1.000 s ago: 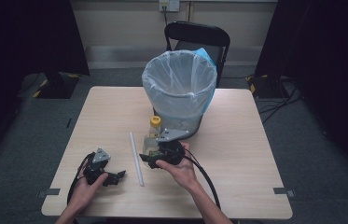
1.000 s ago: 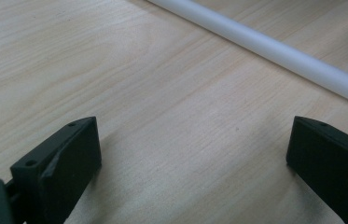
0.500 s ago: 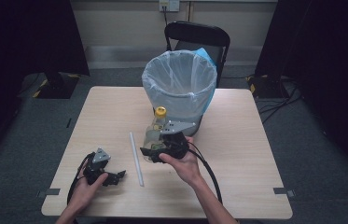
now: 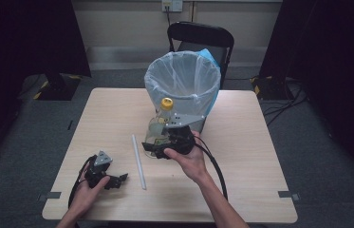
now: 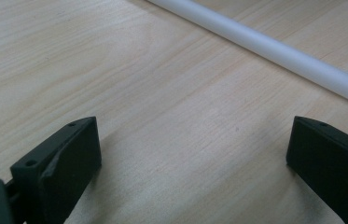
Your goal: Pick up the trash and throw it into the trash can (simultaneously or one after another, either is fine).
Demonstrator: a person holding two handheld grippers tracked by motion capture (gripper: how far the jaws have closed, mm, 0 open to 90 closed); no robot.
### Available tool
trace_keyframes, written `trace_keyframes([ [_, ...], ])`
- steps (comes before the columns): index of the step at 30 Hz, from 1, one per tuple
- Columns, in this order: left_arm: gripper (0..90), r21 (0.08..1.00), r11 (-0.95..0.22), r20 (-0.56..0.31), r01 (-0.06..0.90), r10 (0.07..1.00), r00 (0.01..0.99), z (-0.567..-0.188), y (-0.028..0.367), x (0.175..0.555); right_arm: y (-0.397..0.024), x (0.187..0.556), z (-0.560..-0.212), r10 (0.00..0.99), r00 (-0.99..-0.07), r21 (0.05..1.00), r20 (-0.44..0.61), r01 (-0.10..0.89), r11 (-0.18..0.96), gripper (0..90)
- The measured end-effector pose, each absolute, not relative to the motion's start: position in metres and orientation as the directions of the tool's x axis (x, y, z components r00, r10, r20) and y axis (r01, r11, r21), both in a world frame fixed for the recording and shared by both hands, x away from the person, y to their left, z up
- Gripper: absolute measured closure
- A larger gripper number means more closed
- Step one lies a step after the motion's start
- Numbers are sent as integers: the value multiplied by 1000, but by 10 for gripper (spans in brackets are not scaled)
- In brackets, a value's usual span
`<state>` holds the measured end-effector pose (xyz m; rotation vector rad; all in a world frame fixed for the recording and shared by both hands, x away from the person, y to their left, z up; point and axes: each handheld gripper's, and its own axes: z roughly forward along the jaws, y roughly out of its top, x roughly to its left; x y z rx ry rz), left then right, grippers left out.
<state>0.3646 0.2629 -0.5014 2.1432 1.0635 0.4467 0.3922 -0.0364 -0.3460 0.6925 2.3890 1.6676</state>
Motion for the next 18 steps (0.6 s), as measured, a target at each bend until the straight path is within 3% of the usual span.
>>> trace_keyframes([
  [18,26,714,-425,1,557,795,606,-501,263,365,-41,394,-297,421,-899,953,123,225,202,278],
])
